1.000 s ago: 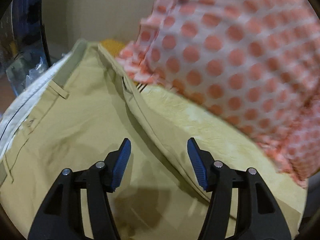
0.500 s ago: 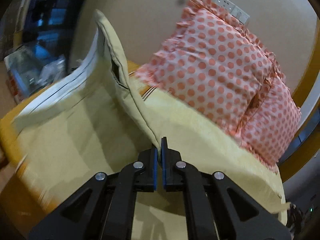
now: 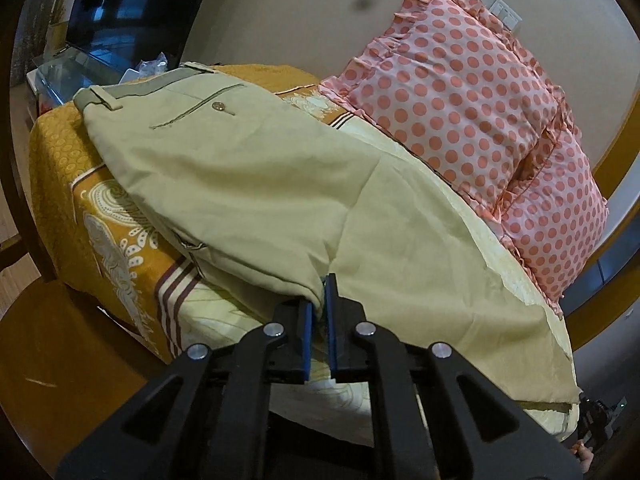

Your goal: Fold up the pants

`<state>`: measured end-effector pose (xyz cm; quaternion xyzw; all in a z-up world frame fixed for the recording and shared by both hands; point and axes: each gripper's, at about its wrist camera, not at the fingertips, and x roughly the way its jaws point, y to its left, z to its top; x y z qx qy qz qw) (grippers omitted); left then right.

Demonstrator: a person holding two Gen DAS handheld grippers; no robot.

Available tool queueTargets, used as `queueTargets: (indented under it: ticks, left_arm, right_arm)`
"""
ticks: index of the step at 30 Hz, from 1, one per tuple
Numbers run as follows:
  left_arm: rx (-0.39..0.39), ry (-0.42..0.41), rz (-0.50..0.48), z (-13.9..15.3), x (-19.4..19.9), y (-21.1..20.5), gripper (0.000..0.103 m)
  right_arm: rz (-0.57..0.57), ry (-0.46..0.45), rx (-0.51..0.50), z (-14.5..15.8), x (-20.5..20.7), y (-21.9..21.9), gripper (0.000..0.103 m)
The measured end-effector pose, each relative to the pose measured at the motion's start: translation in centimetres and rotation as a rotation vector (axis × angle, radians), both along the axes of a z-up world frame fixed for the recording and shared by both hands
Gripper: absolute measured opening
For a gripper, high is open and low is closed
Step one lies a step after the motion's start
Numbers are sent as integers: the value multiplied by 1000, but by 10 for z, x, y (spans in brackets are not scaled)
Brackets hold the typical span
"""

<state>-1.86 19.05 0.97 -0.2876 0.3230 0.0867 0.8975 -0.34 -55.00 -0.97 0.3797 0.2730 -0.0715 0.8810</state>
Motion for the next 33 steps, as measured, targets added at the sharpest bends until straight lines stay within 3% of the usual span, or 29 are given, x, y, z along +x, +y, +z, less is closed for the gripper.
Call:
queueTargets:
  ticks: [3, 4, 5, 6, 7, 9, 12, 14, 17, 18, 20, 22, 24, 29, 33]
  left_arm:
    - [20, 2, -6, 0, 0, -4, 8]
    - [30, -3, -12, 0, -1, -5, 10]
    - [48, -15, -18, 3, -5, -6, 10]
    - [65, -25, -17, 5, -8, -7, 15]
    - [80, -33, -14, 6, -12, -8, 21]
    - [105, -51, 1, 10, -21, -9, 31]
    - [132, -82, 43, 18, -36, -7, 36]
    - [165, -111, 86, 26, -46, -5, 39]
    - [227, -166, 141, 39, -56, -5, 46]
    - [254, -184, 147, 44, -56, -6, 52]
    - [274, -186, 133, 45, -51, -7, 55]
    - [265, -178, 110, 42, -41, -7, 55]
    - [249, -171, 93, 38, -28, -7, 55]
    - [262, -160, 87, 31, -12, -5, 58]
    - [256, -121, 77, 19, 0, -4, 60]
  right_arm:
    - [-14, 64, -15, -5, -5, 4, 6]
    - [-25, 70, -2, -6, -9, 3, 19]
    - [-43, 69, 15, -6, -14, 0, 44]
    - [-71, 43, 22, -5, -20, -3, 53]
    - [-90, 29, 7, -4, -22, -5, 56]
    - [-113, 46, -14, -7, -20, -9, 55]
    - [-114, 24, -56, -10, -15, -7, 55]
    - [-88, 8, -82, -13, -9, -1, 43]
    - [-61, -38, -132, -16, -5, 11, 39]
    - [-59, -59, -161, -15, -5, 14, 37]
    - [-29, -87, -187, -14, 0, 18, 19]
    - [-4, -88, -200, -17, 6, 20, 8]
    - [-6, -103, -179, -16, 7, 17, 4]
    - [1, -239, -169, 23, -1, 16, 3]
    - [98, -338, -151, 63, 12, 39, 3]
